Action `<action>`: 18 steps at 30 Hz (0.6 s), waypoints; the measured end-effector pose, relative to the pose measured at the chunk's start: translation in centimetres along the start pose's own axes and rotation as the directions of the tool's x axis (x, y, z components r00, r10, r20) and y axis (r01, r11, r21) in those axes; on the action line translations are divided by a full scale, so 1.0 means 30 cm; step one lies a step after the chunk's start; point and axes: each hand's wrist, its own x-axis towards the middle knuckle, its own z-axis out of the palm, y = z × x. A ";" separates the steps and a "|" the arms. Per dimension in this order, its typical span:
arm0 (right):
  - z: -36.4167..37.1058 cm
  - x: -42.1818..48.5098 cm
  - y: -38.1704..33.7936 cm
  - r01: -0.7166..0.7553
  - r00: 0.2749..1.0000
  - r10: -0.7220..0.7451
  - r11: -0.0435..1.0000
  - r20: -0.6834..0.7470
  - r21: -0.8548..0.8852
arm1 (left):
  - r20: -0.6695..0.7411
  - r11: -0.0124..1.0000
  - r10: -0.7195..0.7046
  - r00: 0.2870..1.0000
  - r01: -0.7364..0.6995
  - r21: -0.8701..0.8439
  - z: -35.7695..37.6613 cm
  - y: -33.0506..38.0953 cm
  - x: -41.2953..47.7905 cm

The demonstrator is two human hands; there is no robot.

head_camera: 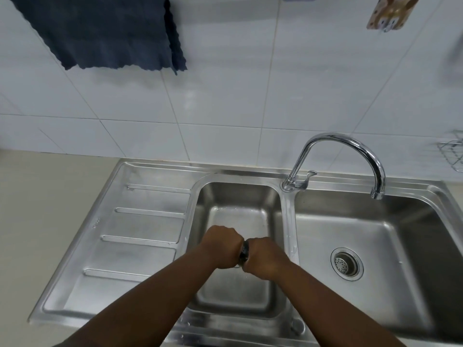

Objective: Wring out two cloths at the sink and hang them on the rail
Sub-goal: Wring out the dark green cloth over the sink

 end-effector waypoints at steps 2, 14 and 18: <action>0.024 -0.011 0.016 0.015 0.994 -0.027 0.994 -0.104 -0.109 | 0.085 0.992 -0.007 0.996 0.017 -0.122 0.004 0.007 0.001; -0.002 -0.011 0.075 -0.247 0.941 0.089 0.841 0.327 0.482 | -0.299 0.920 0.027 0.954 -0.141 -0.366 0.145 0.015 -0.057; -0.060 -0.042 0.085 -0.448 0.800 -0.129 0.522 0.586 0.726 | -0.569 0.946 0.119 0.814 -0.268 -0.185 0.171 0.011 -0.084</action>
